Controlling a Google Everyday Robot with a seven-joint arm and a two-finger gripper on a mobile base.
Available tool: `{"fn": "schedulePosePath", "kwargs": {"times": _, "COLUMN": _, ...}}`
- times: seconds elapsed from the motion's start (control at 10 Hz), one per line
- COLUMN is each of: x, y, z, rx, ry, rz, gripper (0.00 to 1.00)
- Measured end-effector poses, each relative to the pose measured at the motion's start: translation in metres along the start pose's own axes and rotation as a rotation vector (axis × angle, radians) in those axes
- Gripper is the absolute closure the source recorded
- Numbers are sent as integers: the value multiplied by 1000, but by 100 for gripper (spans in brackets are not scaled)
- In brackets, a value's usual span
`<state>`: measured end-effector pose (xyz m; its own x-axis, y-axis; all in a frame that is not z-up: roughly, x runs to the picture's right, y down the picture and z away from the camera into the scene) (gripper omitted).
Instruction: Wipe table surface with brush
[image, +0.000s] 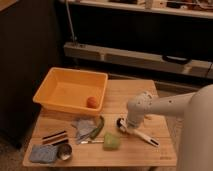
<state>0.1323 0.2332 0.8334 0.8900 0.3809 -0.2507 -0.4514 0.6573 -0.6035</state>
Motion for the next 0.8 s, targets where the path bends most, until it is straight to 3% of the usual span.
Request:
{"fn": "schedulePosePath", "kwargs": {"times": 0.1, "x": -13, "y": 7, "z": 2, "rx": -5, "ry": -4, "rz": -24, "gripper": 100}}
{"fn": "schedulePosePath", "kwargs": {"times": 0.5, "x": -15, "y": 10, "z": -1, "rx": -11, "ry": -3, "rz": -30, "gripper": 100}}
{"fn": "schedulePosePath", "kwargs": {"times": 0.7, "x": -29, "y": 13, "z": -8, "rx": -11, "ry": -34, "rz": -71, "gripper": 100}}
{"fn": "schedulePosePath", "kwargs": {"times": 0.8, "x": -50, "y": 16, "z": -13, "rx": -14, "ry": -61, "rz": -105, "gripper": 100}}
